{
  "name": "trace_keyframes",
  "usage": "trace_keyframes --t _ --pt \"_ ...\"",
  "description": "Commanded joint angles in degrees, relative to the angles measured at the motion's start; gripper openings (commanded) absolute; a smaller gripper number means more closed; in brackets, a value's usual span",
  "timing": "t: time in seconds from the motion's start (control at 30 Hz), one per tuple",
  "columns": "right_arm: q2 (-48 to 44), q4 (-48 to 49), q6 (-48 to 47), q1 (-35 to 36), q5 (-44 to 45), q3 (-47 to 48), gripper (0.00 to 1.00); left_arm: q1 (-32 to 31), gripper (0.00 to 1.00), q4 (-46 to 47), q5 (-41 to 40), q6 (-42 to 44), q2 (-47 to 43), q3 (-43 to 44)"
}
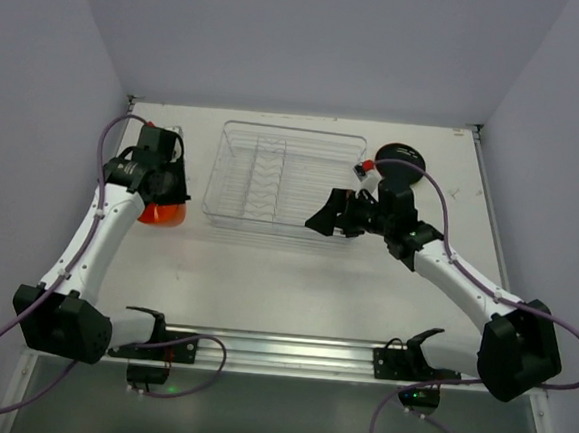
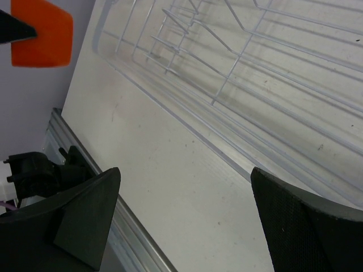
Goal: Unload the mixed dishes from the dish rack
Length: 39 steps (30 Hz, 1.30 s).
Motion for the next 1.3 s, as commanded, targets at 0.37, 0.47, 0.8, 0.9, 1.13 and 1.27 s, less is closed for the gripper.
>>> trace_keyframes --t 0.37,0.47,0.8,0.9,1.13,1.27 --pt "-5.3 7.9 1.4 -0.2 -0.9 -3.0 0.99 3.6 0.0 9.7 1.7 -1.7 5.4 -6.9" --pt "-5.5 8.1 1.5 -0.2 -1.2 -3.3 0.99 3.7 0.0 12.0 1.4 -2.2 7.7 -6.3" --pt "-5.6 8.6 1.6 -0.1 -1.7 -3.6 0.99 4.4 0.0 16.1 0.2 -2.8 17.7 -3.7" --pt "-5.6 8.6 1.6 -0.2 -1.7 -3.7 0.99 4.4 0.0 16.1 -1.5 -2.9 19.5 -2.9" --pt "-5.1 8.7 1.6 -0.2 -1.8 -3.5 0.99 4.8 0.0 17.8 -4.2 -3.5 20.5 -2.8" --pt "-4.7 8.8 1.6 -0.1 -1.8 -3.3 0.99 5.1 0.0 19.4 -6.1 -3.9 20.5 -3.2"
